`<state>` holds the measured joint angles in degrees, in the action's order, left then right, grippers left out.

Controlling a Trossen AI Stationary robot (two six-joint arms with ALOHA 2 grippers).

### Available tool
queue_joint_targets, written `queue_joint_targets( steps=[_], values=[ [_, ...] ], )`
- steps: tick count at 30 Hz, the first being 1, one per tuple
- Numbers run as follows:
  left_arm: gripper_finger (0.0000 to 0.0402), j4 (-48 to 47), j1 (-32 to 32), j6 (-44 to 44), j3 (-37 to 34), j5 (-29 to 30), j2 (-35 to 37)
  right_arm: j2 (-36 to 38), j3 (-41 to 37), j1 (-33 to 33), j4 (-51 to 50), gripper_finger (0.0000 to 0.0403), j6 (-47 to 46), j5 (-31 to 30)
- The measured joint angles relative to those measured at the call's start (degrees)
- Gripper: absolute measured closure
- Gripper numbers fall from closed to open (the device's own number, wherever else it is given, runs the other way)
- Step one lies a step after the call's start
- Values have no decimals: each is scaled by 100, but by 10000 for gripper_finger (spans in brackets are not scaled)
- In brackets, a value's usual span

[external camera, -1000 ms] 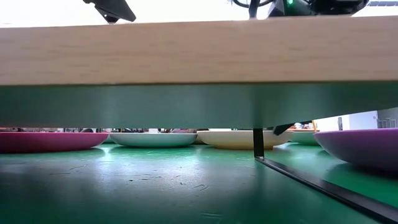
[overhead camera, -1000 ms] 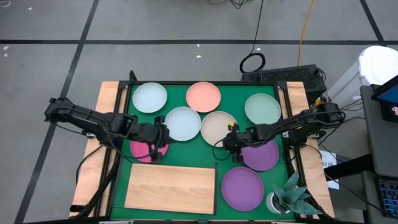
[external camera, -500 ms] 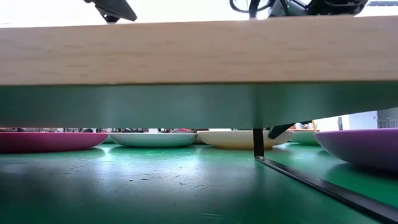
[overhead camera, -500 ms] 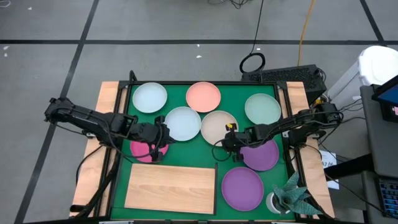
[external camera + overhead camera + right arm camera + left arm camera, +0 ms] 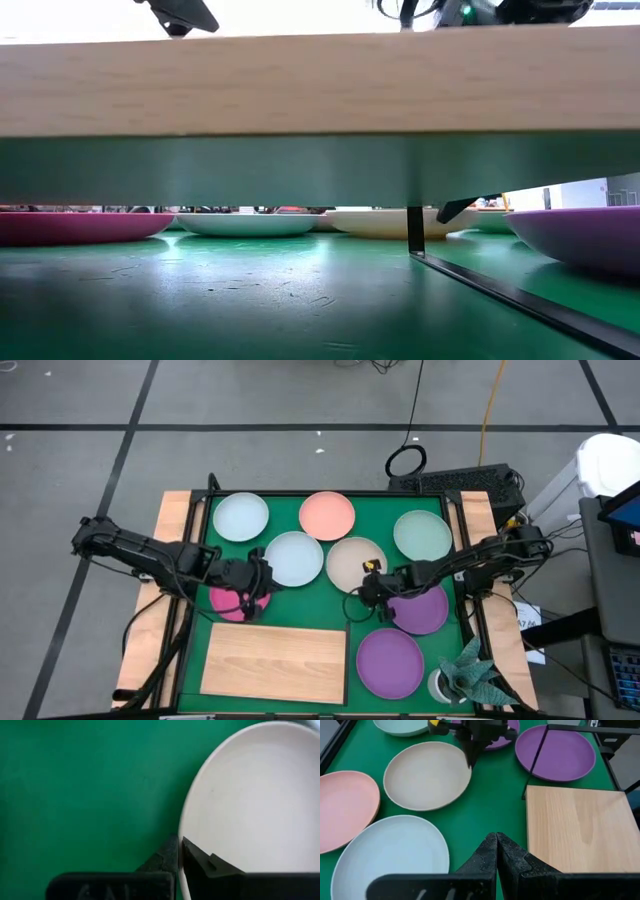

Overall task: Place and stack plates onto a shelf
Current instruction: Put the brown plate on the shelf

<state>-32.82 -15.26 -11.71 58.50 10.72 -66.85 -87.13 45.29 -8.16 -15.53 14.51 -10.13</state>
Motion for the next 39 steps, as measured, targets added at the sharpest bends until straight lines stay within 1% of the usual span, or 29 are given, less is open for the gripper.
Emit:
queue_joint_targets(
  steps=[6, 7, 11, 15, 18, 20, 22, 27, 30, 32, 33, 35, 39],
  values=[
    [398, 0, -25, 64, -2, 0, -2, 353, 559, -341, -613, 400, 98, -771],
    [398, 2, -25, 64, -2, 2, -2, 377, 691, -406, -692, 401, 114, -825],
    [398, 26, -27, 40, -4, 52, -2, 378, 1137, -640, -783, 402, 272, -935],
    [398, 37, -80, -161, -4, 144, -2, 378, 1508, -749, -767, 402, 511, -968],
    [398, 48, -223, -268, -4, 153, -2, 378, 1699, -796, -685, 402, 853, -976],
    [398, 78, -359, -325, -4, 196, -2, 380, 1723, -807, -457, 402, 1163, -945],
    [398, 193, -536, -330, -4, 349, -2, 378, 1723, -802, -296, 402, 1466, -843],
    [396, 512, -1121, 106, -4, 1020, -2, 378, 1723, -554, -215, 402, 2082, -186],
    [383, 724, -1455, 475, -4, 1527, -2, 378, 1723, -437, -177, 402, 2344, 138],
    [371, 864, -1615, 788, -4, 1749, -2, 378, 1723, -349, -175, 403, 2582, 484],
    [364, 939, -1659, 933, -4, 1808, -13, 376, 1723, -311, -169, 403, 2704, 665],
    [343, 1113, -1680, 1138, -4, 1839, -61, 375, 1723, -235, -137, 403, 2877, 806],
    [282, 1328, -1491, 1689, -4, 1931, -259, 375, 1723, -97, -62, 403, 3077, 939]
  ],
)
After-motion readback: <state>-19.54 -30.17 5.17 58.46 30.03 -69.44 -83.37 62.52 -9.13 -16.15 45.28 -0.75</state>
